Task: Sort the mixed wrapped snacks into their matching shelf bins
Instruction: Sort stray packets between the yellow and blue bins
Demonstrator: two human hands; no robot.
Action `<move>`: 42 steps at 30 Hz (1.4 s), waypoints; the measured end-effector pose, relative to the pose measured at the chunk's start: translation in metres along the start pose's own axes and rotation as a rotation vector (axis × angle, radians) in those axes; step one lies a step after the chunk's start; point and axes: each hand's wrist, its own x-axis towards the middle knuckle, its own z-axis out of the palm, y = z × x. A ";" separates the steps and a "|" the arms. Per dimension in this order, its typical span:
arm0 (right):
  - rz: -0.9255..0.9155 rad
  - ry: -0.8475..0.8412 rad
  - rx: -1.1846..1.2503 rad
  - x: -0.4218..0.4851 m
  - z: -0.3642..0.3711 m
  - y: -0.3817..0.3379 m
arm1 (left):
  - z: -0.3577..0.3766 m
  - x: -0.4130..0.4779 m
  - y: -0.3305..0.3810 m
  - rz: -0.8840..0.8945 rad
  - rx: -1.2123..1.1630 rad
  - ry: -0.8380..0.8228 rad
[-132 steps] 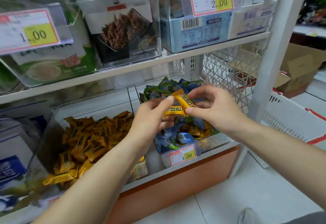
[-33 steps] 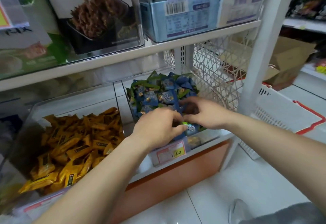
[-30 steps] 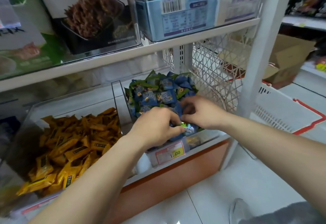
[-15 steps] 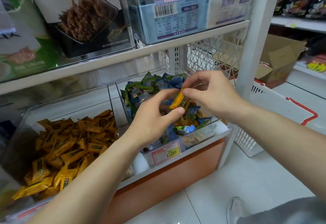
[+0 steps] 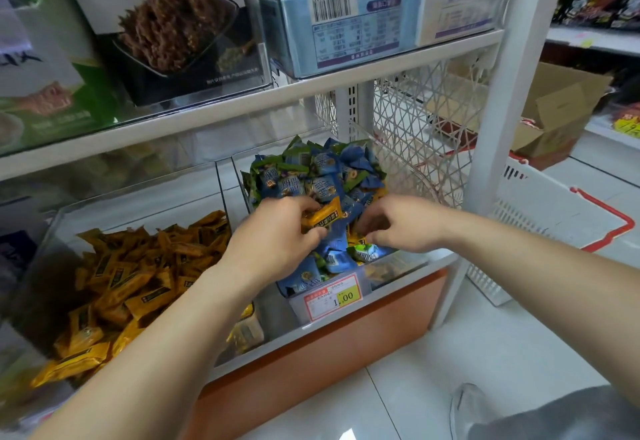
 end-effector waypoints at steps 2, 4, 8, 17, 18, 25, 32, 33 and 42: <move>0.026 0.040 0.015 0.003 0.000 0.001 | -0.002 -0.001 -0.001 -0.013 -0.045 -0.012; 0.042 0.046 0.026 0.003 -0.003 0.002 | -0.004 0.000 -0.001 -0.046 -0.121 -0.007; 0.006 0.176 0.060 -0.007 -0.018 -0.003 | -0.005 0.001 0.000 -0.092 -0.332 0.016; -0.008 0.597 0.845 -0.032 -0.037 -0.032 | -0.008 0.003 0.019 -0.130 -0.780 0.186; -0.017 0.560 0.934 -0.031 -0.032 -0.038 | -0.009 0.002 0.023 -0.140 -0.883 0.185; -0.078 0.350 1.061 -0.015 -0.004 -0.059 | -0.008 -0.004 0.032 -0.196 -1.180 0.149; -0.104 0.282 0.649 -0.002 -0.020 -0.038 | -0.014 -0.001 0.006 -0.109 -0.707 0.153; -0.040 0.330 0.496 0.002 -0.022 -0.030 | -0.016 0.000 0.001 -0.090 -0.565 0.141; 0.212 0.233 0.081 0.026 0.017 -0.019 | -0.029 -0.012 -0.018 0.022 -0.247 0.153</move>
